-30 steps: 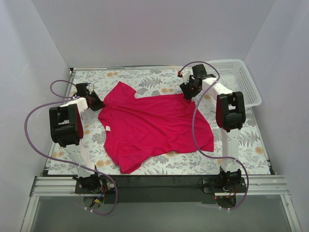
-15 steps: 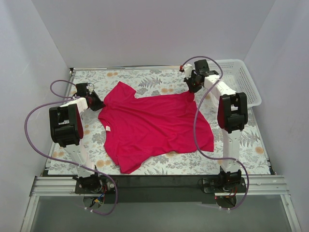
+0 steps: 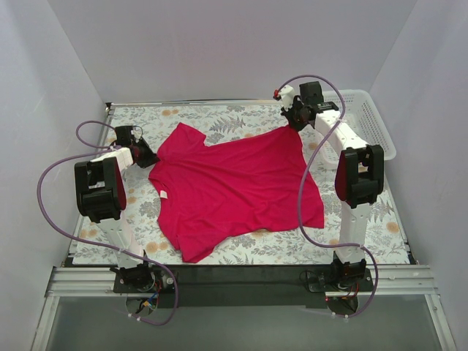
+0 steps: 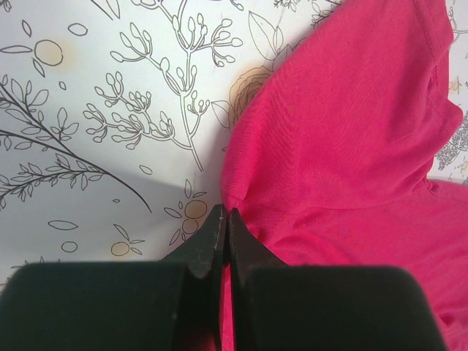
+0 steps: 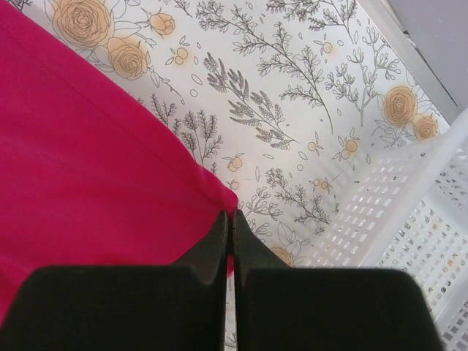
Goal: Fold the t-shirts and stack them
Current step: Flatten the tshirt out
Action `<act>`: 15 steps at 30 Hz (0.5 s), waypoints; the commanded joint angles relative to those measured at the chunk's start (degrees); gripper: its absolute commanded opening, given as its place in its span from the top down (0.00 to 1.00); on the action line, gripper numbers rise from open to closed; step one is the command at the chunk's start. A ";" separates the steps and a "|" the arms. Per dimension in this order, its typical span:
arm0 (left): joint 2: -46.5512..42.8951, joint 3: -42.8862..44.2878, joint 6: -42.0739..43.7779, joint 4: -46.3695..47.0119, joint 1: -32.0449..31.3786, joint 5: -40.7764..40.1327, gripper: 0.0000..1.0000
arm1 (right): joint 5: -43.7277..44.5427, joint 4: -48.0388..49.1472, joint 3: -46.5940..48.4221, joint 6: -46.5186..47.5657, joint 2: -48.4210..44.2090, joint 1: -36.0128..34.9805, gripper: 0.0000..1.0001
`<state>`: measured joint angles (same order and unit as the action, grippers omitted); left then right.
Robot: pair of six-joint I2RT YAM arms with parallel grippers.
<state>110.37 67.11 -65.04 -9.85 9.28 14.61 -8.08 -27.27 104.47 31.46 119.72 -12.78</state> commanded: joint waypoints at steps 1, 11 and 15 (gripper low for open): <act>-4.19 -0.23 0.96 0.88 0.21 0.15 0.99 | -1.50 1.25 -0.84 2.37 -2.56 0.21 0.99; -4.63 -0.14 1.05 1.32 0.21 1.12 0.98 | -8.00 1.16 -2.34 -0.43 -2.83 0.65 0.99; -5.51 -0.14 1.14 1.67 0.30 1.38 0.94 | -10.82 1.07 -2.60 -1.23 -3.18 1.00 0.99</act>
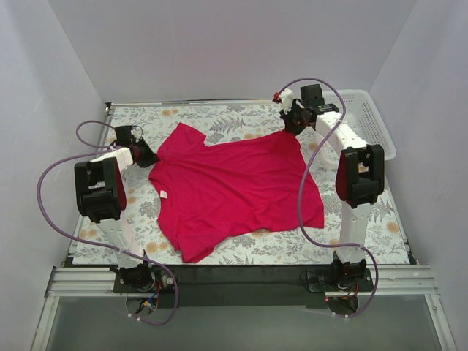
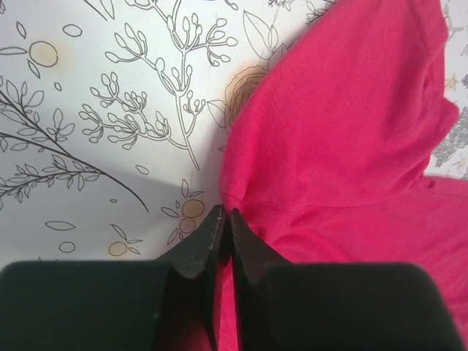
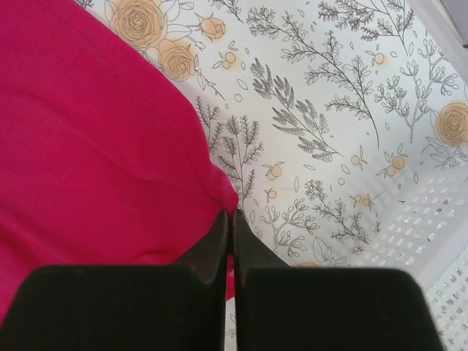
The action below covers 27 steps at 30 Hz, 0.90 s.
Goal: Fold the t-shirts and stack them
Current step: Flatten the tshirt out
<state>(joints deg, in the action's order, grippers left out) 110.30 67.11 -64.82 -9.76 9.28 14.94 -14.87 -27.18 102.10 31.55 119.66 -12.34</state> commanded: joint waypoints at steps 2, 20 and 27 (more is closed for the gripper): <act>-5.97 0.30 1.18 2.02 0.48 1.67 0.86 | -4.55 0.90 -0.68 -1.49 -3.20 0.56 0.99; 14.47 30.49 7.41 2.12 -3.91 13.10 0.33 | -9.91 1.08 -2.35 -4.22 -3.11 0.56 0.99; 24.07 40.54 12.60 0.10 -6.29 11.34 0.37 | -10.97 1.08 -3.67 -4.57 -2.85 0.56 0.99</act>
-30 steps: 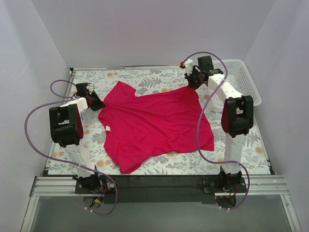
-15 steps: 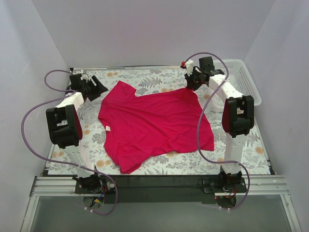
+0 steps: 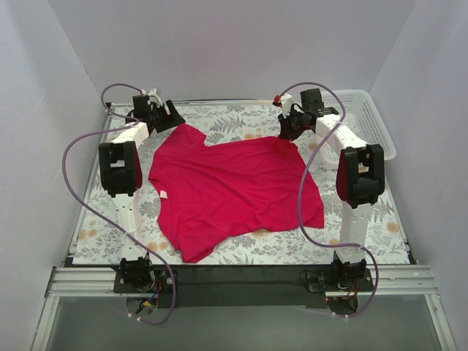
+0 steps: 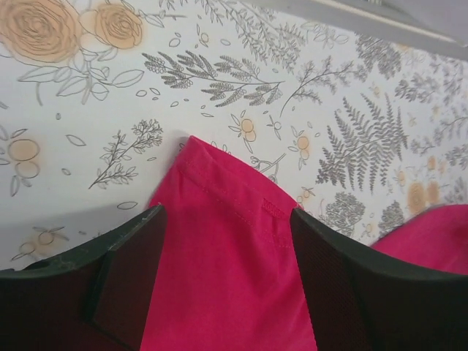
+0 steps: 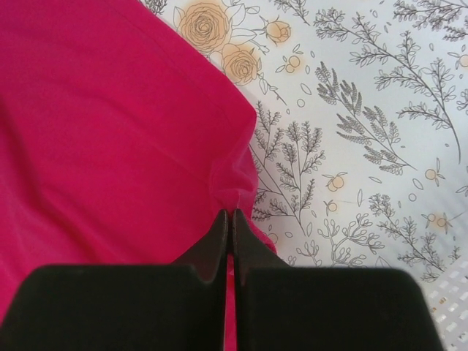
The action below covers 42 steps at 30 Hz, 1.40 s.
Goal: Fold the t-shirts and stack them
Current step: Flatten the tshirt out
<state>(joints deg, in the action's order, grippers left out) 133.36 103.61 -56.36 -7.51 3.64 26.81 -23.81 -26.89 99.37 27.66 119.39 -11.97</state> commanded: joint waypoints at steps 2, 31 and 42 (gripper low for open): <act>2.25 5.01 4.67 -2.51 -0.83 -2.28 0.37 | -2.55 0.88 -1.11 -0.59 -2.15 0.28 0.99; 12.27 14.43 14.87 -4.53 -5.04 -7.82 0.61 | -4.31 0.88 -1.37 -1.38 -1.18 0.63 0.99; 10.78 12.58 17.60 -4.97 -6.10 -10.19 0.77 | -4.14 0.70 -1.29 -1.73 -1.18 1.16 0.99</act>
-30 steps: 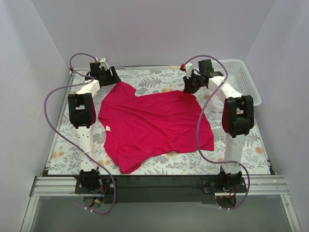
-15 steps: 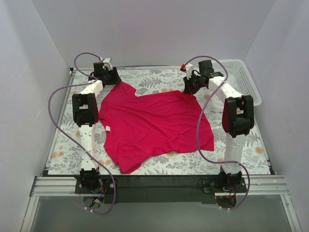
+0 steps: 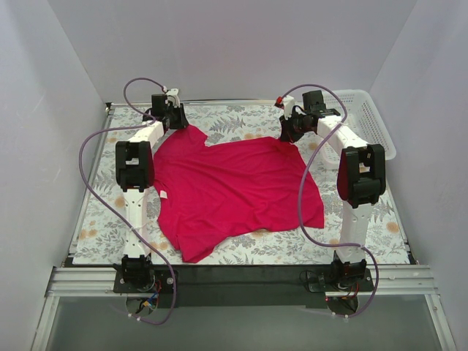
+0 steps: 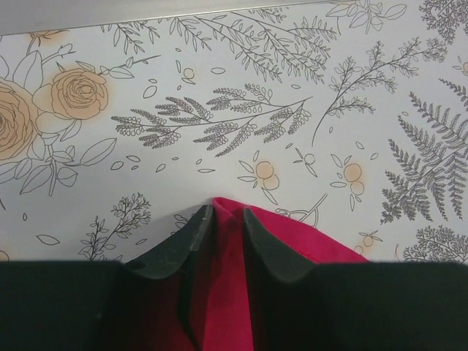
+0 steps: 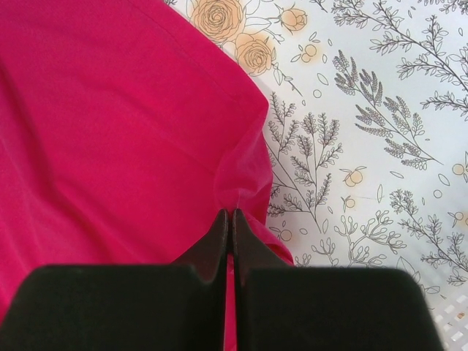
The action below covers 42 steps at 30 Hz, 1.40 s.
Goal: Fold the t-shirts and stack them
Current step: Flatten the tshirt out
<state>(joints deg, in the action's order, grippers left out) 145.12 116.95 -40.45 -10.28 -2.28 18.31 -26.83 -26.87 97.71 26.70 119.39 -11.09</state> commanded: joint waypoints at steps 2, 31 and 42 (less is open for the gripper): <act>-1.59 -1.28 2.04 -2.11 -0.18 -2.57 0.78 | -1.12 0.77 0.37 -0.86 -1.27 0.28 0.99; -57.91 -31.78 -4.64 22.76 2.19 -14.08 1.00 | 1.60 -7.23 22.06 4.15 -17.86 0.37 0.99; -76.55 -26.07 -11.94 30.40 2.20 -22.25 1.00 | 8.71 1.28 34.65 0.46 -35.18 0.37 0.99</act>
<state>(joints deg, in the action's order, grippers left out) 73.76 87.99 -50.15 14.87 -0.23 0.62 -21.85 -32.88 129.14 28.62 90.65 -10.94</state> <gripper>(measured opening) 0.020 0.012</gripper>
